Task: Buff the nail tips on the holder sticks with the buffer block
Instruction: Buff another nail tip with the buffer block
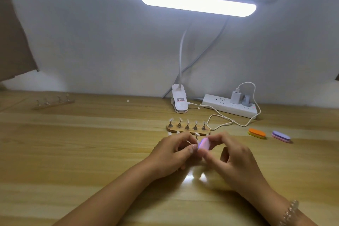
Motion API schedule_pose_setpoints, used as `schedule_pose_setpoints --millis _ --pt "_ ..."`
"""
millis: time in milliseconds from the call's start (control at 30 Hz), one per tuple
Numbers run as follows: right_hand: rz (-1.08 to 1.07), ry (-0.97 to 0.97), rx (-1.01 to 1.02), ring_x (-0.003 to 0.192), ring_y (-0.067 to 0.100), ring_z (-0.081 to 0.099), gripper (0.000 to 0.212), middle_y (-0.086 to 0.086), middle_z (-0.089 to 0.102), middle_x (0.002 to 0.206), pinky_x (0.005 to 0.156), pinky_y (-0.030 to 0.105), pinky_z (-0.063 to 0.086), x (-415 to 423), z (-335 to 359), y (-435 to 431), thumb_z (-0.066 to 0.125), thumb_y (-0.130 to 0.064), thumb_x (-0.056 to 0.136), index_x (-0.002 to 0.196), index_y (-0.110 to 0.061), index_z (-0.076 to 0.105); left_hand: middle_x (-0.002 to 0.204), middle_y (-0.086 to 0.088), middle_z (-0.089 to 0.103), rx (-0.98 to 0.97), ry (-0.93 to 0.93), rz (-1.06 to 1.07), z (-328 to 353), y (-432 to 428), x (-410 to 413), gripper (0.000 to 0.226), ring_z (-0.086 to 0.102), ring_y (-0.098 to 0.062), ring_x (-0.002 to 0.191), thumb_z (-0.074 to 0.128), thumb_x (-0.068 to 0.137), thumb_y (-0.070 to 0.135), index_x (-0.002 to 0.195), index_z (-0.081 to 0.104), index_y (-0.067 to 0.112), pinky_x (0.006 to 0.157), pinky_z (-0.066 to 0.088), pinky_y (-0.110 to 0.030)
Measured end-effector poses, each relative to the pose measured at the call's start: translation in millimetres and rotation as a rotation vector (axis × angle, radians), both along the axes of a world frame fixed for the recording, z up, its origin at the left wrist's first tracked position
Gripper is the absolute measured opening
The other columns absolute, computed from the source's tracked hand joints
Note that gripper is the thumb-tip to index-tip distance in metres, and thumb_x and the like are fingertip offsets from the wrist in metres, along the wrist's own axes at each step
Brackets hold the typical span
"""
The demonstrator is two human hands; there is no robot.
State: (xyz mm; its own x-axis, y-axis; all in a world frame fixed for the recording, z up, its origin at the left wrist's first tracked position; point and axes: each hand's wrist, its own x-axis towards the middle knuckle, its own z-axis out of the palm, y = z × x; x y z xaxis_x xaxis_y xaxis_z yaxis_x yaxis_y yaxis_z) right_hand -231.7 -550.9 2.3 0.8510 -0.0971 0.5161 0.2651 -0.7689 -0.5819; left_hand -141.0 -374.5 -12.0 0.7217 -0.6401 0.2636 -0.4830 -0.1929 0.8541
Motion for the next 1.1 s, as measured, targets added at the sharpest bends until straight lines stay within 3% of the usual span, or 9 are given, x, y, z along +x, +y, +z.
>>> schedule_pose_setpoints --millis 67,200,333,467,633,800,867,967,1100 --pt "0.031 0.018 -0.057 0.055 0.012 0.053 0.041 -0.02 0.066 0.09 0.055 0.025 0.041 -0.9 -0.4 2.9 0.058 -0.071 0.077 0.097 -0.035 0.061 0.082 0.008 0.067 0.039 -0.047 0.006 0.2 0.1 1.0 0.011 0.058 -0.014 0.058 0.054 0.1 0.018 0.1 0.065 0.02 0.06 0.046 -0.028" --pt "-0.03 0.022 -0.017 0.059 0.004 0.051 0.049 -0.019 0.066 0.091 0.06 0.025 0.039 3.0 0.9 -3.1 0.05 -0.072 0.073 0.1 -0.033 0.062 0.085 0.014 0.066 0.09 -0.07 0.019 1.2 -0.4 0.3 0.013 0.061 -0.012 0.069 0.055 0.1 0.026 0.1 0.068 0.024 0.067 0.051 -0.036" --pt "0.023 0.019 -0.15 0.055 0.013 0.051 0.04 -0.023 0.063 0.093 0.053 0.028 0.043 -3.7 2.0 5.2 0.057 -0.068 0.077 0.1 -0.035 0.06 0.077 0.022 0.061 0.107 -0.082 0.028 2.4 0.7 -0.8 0.019 0.053 0.003 0.067 0.049 0.093 0.032 0.097 0.067 0.027 0.065 0.045 -0.029" --pt "-0.057 0.025 -0.103 0.059 0.005 0.051 0.047 -0.023 0.062 0.091 0.059 0.027 0.043 0.6 3.0 -0.1 0.05 -0.071 0.074 0.1 -0.033 0.06 0.078 0.021 0.065 0.1 -0.094 0.02 2.7 0.4 0.0 0.015 0.054 0.009 0.064 0.052 0.1 0.025 0.094 0.066 0.028 0.062 0.041 -0.023" --pt "-0.018 0.009 -0.242 0.063 -0.011 0.047 0.037 -0.02 0.059 0.09 0.053 0.018 0.032 -4.2 1.6 6.8 0.063 -0.059 0.077 0.101 -0.033 0.059 0.077 0.021 0.061 0.089 -0.087 0.031 1.6 0.4 -0.3 0.017 0.054 0.002 0.07 0.053 0.098 0.025 0.101 0.069 0.023 0.061 0.039 -0.022" --pt "-0.084 0.029 -0.128 0.06 -0.003 0.047 0.034 -0.021 0.061 0.091 0.059 0.025 0.04 1.1 2.1 -0.2 0.065 -0.056 0.077 0.099 -0.032 0.057 0.08 0.015 0.067 0.089 -0.072 0.013 4.3 0.4 -1.4 0.015 0.057 0.003 0.073 0.054 0.1 0.025 0.095 0.068 0.026 0.06 0.038 -0.02" --pt "-0.074 0.016 -0.185 0.059 -0.005 0.046 0.035 -0.021 0.06 0.09 0.056 0.022 0.036 0.0 0.5 1.2 0.063 -0.057 0.078 0.1 -0.031 0.057 0.082 0.015 0.067 0.097 -0.08 0.015 5.8 0.9 -2.3 0.016 0.058 -0.002 0.076 0.052 0.096 0.031 0.093 0.068 0.029 0.064 0.043 -0.027" --pt "-0.01 0.025 -0.208 0.062 -0.002 0.051 0.04 -0.021 0.06 0.091 0.053 0.019 0.035 -2.6 0.9 4.7 0.06 -0.064 0.076 0.102 -0.033 0.058 0.091 0.009 0.069 0.132 -0.095 0.035 7.3 1.4 -3.4 0.025 0.062 -0.015 0.089 0.047 0.09 0.034 0.099 0.069 0.026 0.081 0.051 -0.042" --pt "-0.057 -0.003 -0.1 0.059 0.008 0.052 0.05 -0.022 0.061 0.092 0.058 0.026 0.042 1.4 1.1 -1.5 0.049 -0.072 0.072 0.102 -0.033 0.06 0.092 0.011 0.071 0.173 -0.13 0.038 7.1 0.7 -4.0 0.019 0.064 -0.016 0.093 0.049 0.092 0.038 0.095 0.067 0.032 0.086 0.051 -0.046"
